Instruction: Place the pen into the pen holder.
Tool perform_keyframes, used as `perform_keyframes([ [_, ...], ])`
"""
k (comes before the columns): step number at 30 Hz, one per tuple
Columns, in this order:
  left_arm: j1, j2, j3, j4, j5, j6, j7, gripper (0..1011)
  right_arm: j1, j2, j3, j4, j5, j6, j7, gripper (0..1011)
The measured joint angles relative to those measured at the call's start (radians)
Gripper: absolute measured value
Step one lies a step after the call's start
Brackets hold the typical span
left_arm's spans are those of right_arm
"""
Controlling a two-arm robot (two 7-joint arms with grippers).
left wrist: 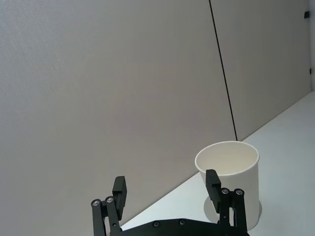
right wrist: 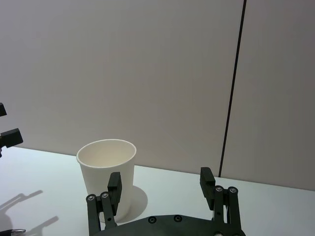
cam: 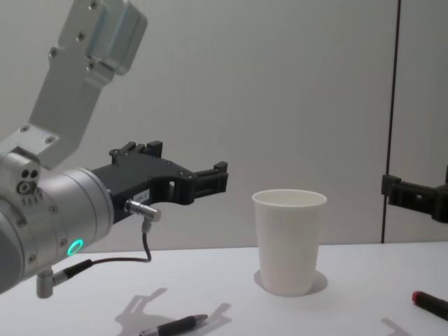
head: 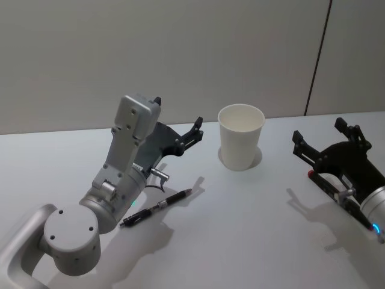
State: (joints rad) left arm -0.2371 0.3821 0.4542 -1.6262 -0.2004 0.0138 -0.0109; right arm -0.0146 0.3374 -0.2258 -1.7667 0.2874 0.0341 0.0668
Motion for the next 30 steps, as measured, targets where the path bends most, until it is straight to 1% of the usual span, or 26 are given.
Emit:
perform_keyframes([
  [30, 0.000, 0.000, 0.000, 0.000, 0.000, 0.000, 0.000, 1001, 0.000, 0.000, 0.000, 0.000, 0.000, 0.000, 0.000, 1001],
])
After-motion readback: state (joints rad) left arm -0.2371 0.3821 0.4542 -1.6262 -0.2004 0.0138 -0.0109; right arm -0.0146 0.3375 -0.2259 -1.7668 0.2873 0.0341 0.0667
